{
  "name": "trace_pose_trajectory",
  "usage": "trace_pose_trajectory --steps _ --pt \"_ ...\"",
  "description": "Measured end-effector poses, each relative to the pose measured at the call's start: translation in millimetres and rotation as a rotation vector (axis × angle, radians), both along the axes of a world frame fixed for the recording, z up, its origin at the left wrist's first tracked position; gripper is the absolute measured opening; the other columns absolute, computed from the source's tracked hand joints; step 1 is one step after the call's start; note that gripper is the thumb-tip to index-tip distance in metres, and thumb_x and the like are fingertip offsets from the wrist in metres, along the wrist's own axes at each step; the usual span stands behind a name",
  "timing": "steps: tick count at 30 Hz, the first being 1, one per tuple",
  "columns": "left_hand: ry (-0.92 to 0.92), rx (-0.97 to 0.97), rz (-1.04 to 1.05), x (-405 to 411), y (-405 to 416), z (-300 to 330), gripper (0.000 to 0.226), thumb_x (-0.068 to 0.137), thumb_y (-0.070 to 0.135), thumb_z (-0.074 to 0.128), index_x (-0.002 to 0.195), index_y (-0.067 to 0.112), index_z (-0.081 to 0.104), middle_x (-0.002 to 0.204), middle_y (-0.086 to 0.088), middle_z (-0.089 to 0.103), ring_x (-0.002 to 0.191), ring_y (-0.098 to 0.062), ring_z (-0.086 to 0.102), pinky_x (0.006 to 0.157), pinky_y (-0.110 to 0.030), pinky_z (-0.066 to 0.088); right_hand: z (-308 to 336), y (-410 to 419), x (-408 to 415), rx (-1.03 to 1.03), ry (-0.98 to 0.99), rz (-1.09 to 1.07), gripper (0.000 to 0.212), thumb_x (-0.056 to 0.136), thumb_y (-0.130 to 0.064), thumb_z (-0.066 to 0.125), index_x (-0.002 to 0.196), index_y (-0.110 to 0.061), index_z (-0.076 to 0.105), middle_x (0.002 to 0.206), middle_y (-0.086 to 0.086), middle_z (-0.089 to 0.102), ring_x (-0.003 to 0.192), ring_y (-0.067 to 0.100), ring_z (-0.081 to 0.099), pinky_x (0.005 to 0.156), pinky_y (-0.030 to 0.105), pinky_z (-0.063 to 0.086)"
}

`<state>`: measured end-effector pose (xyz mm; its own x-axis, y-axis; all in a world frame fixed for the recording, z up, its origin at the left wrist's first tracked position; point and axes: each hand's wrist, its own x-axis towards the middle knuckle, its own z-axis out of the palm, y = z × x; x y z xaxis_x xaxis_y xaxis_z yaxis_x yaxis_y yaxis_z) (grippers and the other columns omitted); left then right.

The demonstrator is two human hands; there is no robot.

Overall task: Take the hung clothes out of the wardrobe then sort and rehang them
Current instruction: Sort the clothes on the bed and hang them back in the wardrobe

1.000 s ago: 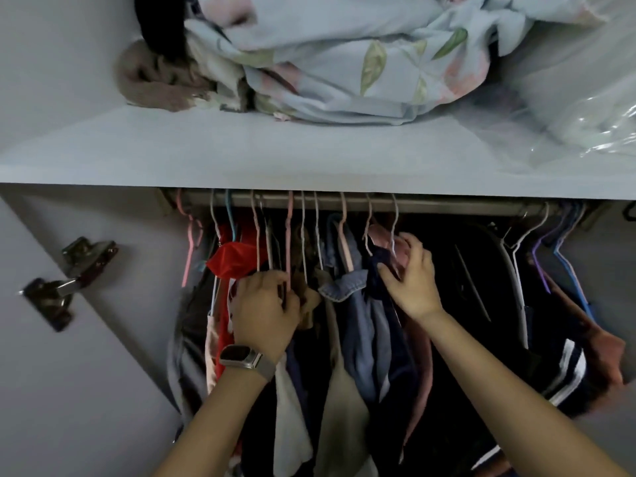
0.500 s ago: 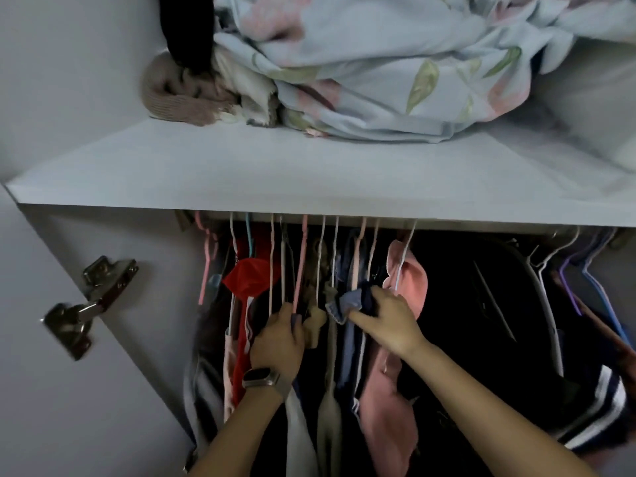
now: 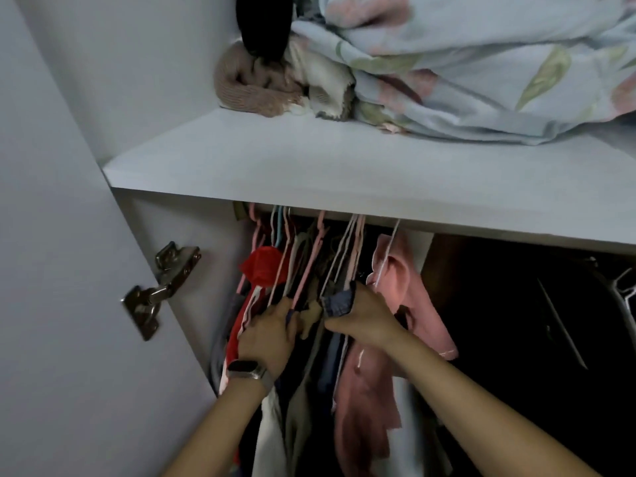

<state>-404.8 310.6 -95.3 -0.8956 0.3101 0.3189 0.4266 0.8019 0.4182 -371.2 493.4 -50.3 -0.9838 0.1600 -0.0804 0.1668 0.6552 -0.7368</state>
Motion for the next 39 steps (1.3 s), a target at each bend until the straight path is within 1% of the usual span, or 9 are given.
trace_pose_trajectory --steps 4,8,13,18,22,26,30,34,39 --pt "0.11 -0.022 -0.025 7.7 5.7 -0.8 0.039 0.09 0.043 0.03 0.102 0.016 0.056 0.08 -0.003 0.066 0.065 -0.024 0.063 0.051 -0.028 0.046 -5.9 25.3 10.1 0.101 -0.046 0.0 0.053 0.059 -0.043 0.07 0.101 -0.016 0.052 0.101 -0.001 0.058 0.099 0.019 0.053 0.078 0.03 0.039" --pt "0.148 -0.129 -0.014 21.1 17.0 -5.6 0.037 0.089 0.042 0.033 0.109 0.017 0.05 0.082 -0.005 0.065 0.059 -0.023 0.059 0.043 -0.027 0.045 -23.2 18.7 28.9 0.394 0.073 -0.055 0.077 0.061 -0.067 0.033 0.119 -0.019 0.044 0.114 -0.002 0.046 0.103 0.022 0.038 0.09 0.034 0.035" --pt "0.144 -0.285 0.049 44.2 14.8 -3.4 0.052 0.084 0.043 0.034 0.115 0.01 0.06 0.09 -0.014 0.064 0.077 -0.034 0.056 0.066 -0.04 0.049 -33.4 15.8 66.0 0.396 0.23 -0.07 0.084 0.08 -0.064 0.036 0.149 -0.019 0.02 0.147 -0.003 0.025 0.13 0.019 0.025 0.111 0.031 0.023" --pt "0.208 -0.139 0.019 79.3 31.3 21.0 0.045 0.088 0.039 0.038 0.109 0.01 0.066 0.108 -0.017 0.061 0.096 -0.037 0.053 0.081 -0.046 0.044 -30.8 39.0 119.8 0.31 0.283 -0.077 0.065 0.079 -0.046 0.046 0.14 -0.023 0.043 0.14 -0.008 0.036 0.13 0.012 0.033 0.106 0.017 0.022" --pt "0.208 -0.065 -0.206 105.2 70.8 45.3 0.04 0.088 0.038 0.04 0.107 0.012 0.065 0.104 -0.011 0.064 0.096 -0.034 0.055 0.087 -0.044 0.045 -32.9 60.0 170.1 0.173 0.184 -0.211 0.053 0.076 -0.043 0.054 0.125 -0.023 0.057 0.118 -0.012 0.049 0.113 0.008 0.051 0.093 0.02 0.044" --pt "0.173 0.006 -0.462 147.3 121.8 52.0 0.03 0.086 0.032 0.046 0.099 0.012 0.064 0.097 -0.008 0.063 0.087 -0.029 0.059 0.081 -0.037 0.046 -39.5 87.3 240.8 0.139 0.114 -0.355 0.042 0.085 -0.026 0.062 0.127 -0.023 0.055 0.11 -0.015 0.051 0.108 0.005 0.053 0.091 0.015 0.042" --pt "0.096 -0.062 -0.727 222.0 181.3 47.0 0.022 0.083 0.026 0.064 0.102 0.016 0.064 0.097 -0.003 0.063 0.087 -0.023 0.062 0.076 -0.033 0.05 -44.0 108.5 348.3 0.097 0.008 -0.592 0.041 0.082 -0.031 0.059 0.123 -0.029 0.054 0.102 -0.016 0.058 0.093 0.005 0.058 0.085 0.029 0.05" --pt "0.028 -0.182 -1.061 323.3 228.3 40.8 0.029 0.088 0.036 0.054 0.114 0.024 0.058 0.101 0.003 0.064 0.097 -0.023 0.059 0.078 -0.036 0.049 -45.2 103.5 467.6 0.102 -0.11 -0.823 0.036 0.08 -0.028 0.058 0.116 -0.028 0.059 0.097 -0.012 0.066 0.092 0.016 0.063 0.083 0.029 0.05" --pt "0.024 -0.276 -1.398 486.1 243.4 25.7 0.035 0.093 0.039 0.043 0.127 0.032 0.045 0.115 0.009 0.06 0.109 -0.017 0.056 0.083 -0.031 0.046 -55.6 59.6 630.4 0.142 -0.239 -1.035 0.037 0.083 -0.033 0.055 0.12 -0.031 0.056 0.107 -0.015 0.064 0.1 0.01 0.06 0.084 0.022 0.044"
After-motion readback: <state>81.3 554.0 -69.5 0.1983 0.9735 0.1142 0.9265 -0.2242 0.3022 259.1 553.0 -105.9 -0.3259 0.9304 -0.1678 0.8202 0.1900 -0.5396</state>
